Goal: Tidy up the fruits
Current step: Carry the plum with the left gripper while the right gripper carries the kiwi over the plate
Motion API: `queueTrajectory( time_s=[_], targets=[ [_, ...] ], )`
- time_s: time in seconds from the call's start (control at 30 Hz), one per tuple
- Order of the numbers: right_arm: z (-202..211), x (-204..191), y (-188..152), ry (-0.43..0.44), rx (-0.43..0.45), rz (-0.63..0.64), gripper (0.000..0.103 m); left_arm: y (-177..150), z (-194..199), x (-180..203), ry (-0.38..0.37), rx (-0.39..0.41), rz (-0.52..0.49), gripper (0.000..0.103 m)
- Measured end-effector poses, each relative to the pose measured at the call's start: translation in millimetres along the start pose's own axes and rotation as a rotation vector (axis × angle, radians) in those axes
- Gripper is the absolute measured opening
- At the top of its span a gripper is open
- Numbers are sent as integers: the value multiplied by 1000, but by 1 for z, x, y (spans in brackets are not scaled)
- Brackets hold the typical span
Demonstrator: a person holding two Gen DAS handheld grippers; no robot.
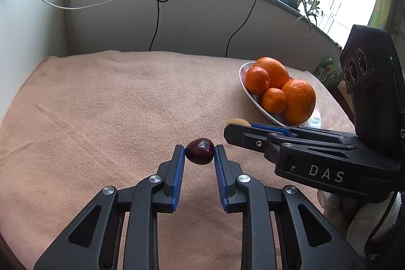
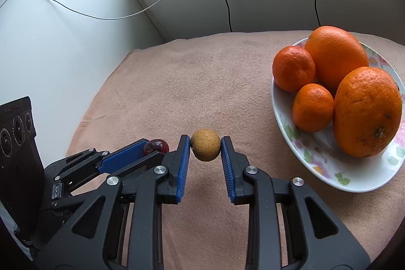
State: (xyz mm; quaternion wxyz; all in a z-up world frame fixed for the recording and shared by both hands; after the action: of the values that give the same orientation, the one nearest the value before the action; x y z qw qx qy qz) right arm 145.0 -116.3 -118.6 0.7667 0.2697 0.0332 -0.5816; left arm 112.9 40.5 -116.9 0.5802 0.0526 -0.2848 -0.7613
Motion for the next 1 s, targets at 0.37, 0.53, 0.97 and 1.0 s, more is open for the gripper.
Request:
queueTrajectory(
  time_s=[0.37, 0.53, 0.97, 1.0],
  targets=[
    [34, 15, -14, -16, 48, 33, 26, 3, 14, 32, -9, 42, -22, 22],
    [48, 29, -22, -23, 67, 26, 26, 4, 16, 43, -14, 49, -32, 22],
    [87, 67, -49, -52, 133, -14, 26, 1, 19, 68, -55, 65, -32, 22],
    [89, 69, -48, -59, 139, -18, 26, 2, 19, 70, -57, 66, -33, 22]
  ],
)
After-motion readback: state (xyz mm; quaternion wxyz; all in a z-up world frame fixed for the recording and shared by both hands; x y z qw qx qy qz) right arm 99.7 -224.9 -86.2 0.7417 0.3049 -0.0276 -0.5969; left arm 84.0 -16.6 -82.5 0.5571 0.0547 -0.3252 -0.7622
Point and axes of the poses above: each gripper's, at about its wrist camera, not at the fingertips, and z roughly against the way its jaws point, x to its right, y to its top, the point moved 2 cm from there along -z, roughly the way its jaws point, and after that the axes turned 14 degrees about -x, right-handed, at the moved point
